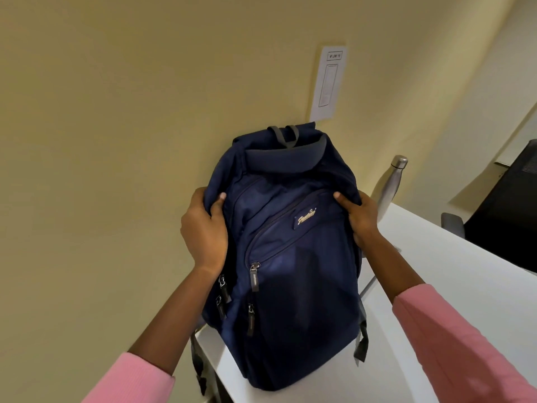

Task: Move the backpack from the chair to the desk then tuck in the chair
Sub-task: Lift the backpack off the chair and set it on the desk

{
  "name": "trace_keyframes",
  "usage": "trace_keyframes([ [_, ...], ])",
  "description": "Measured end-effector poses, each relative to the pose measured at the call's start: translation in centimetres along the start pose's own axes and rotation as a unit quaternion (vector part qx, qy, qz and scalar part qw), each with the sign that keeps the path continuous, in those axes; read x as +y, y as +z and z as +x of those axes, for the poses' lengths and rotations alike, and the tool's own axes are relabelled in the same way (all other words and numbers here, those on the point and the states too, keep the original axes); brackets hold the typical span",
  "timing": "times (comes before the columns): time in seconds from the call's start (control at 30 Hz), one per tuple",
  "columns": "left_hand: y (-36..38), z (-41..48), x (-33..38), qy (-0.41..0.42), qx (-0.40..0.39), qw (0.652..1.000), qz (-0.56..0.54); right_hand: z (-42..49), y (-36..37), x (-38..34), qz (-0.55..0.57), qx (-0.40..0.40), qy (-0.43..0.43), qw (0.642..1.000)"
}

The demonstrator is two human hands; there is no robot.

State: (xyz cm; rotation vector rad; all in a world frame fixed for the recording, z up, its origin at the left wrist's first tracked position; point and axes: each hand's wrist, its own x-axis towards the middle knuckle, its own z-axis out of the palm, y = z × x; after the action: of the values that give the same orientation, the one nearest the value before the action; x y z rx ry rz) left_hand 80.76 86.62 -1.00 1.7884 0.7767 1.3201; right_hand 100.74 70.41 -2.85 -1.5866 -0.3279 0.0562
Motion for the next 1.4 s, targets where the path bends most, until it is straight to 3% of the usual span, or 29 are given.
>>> trace_keyframes([
  [0.2,0.1,-1.1,0.8,0.019,0.015,1.000,0.020,-0.1,-0.1,0.9,-0.054,-0.003,-0.017,0.998],
  [0.33,0.5,-3.7,1.0,0.177,0.028,0.973,0.149,-1.5,-0.5,2.2,-0.127,0.011,-0.034,0.991],
  [0.4,1.0,-5.1,0.2,0.281,-0.020,0.936,0.212,-2.9,-0.6,3.1,-0.154,0.015,-0.062,0.986],
  [0.47,1.6,-6.6,-1.0,0.328,-0.080,0.905,0.260,-4.4,-0.6,4.1,-0.171,0.020,-0.100,0.980],
  [0.57,2.5,-8.6,-3.0,0.316,-0.157,0.876,0.328,-6.5,-0.6,6.0,-0.229,0.033,-0.127,0.965],
  [0.73,2.8,-10.0,-6.9,0.287,-0.221,0.841,0.403,-9.5,-1.0,9.5,-0.316,0.004,-0.125,0.940],
  [1.03,2.7,-11.8,-7.0,0.265,-0.237,0.852,0.384,-12.6,-2.4,11.5,-0.352,-0.021,-0.083,0.932],
  [1.23,2.1,-14.4,-6.7,0.238,-0.323,0.841,0.363,-17.0,-3.4,12.0,-0.428,-0.009,-0.059,0.902],
  [1.4,0.6,-16.4,-7.0,0.275,-0.376,0.822,0.328,-20.9,-4.1,12.3,-0.453,0.004,0.041,0.891],
])
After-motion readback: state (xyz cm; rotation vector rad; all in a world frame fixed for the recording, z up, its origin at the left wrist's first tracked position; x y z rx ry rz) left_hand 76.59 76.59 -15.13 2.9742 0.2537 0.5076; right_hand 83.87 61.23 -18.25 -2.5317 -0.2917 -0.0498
